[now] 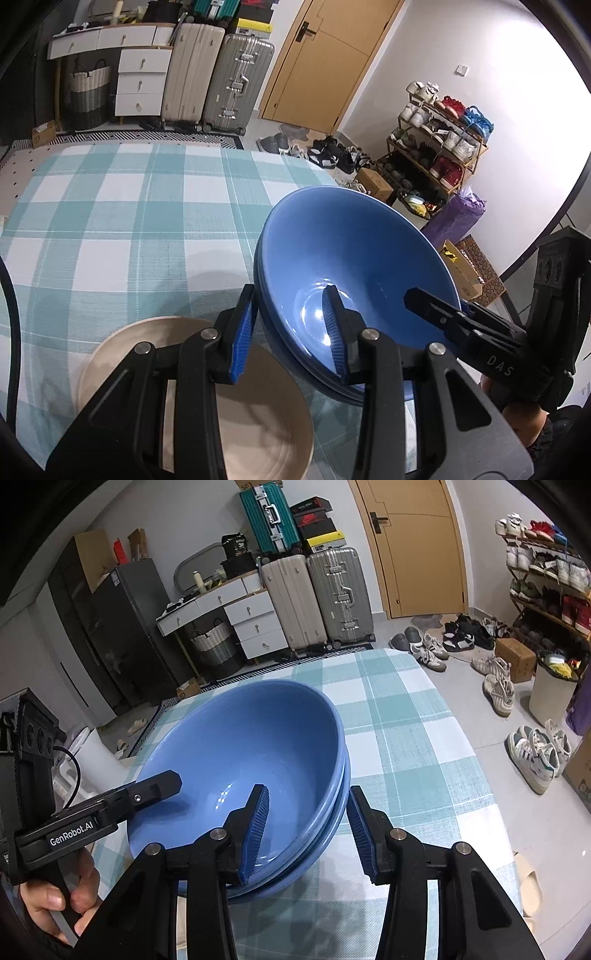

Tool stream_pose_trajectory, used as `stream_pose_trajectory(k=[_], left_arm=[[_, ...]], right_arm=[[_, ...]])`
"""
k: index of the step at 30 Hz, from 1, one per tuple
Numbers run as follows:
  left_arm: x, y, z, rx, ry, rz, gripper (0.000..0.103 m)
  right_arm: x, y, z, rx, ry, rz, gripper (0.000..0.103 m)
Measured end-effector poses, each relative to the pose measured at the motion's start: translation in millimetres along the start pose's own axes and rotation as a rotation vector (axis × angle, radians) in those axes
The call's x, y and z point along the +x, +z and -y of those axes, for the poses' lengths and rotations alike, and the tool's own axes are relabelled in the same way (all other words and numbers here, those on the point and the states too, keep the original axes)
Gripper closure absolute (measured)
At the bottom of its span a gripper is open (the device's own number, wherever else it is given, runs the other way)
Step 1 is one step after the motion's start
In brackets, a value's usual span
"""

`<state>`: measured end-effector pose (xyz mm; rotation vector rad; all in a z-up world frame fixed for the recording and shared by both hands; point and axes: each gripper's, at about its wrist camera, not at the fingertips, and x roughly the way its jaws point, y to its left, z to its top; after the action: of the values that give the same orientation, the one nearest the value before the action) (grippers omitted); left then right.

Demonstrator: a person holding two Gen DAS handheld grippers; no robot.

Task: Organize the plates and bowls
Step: 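Carry the three-bowl stack with the right tool over the cream plate stack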

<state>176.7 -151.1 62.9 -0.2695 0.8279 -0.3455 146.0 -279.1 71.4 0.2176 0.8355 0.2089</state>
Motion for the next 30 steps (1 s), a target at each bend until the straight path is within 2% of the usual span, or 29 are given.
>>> stream_pose_trajectory(k=[16,30], left_arm=[[-96,-13,-8,-0.014,0.024,0.08,0.07],[-156,-37,-31,-0.036,0.088,0.112,0.07]], right_arm=[[-45,-6,-61,-0.071,0.039,0.047,0.058],[-43,-18,-110,-0.121,0.094,0.037,0.058]])
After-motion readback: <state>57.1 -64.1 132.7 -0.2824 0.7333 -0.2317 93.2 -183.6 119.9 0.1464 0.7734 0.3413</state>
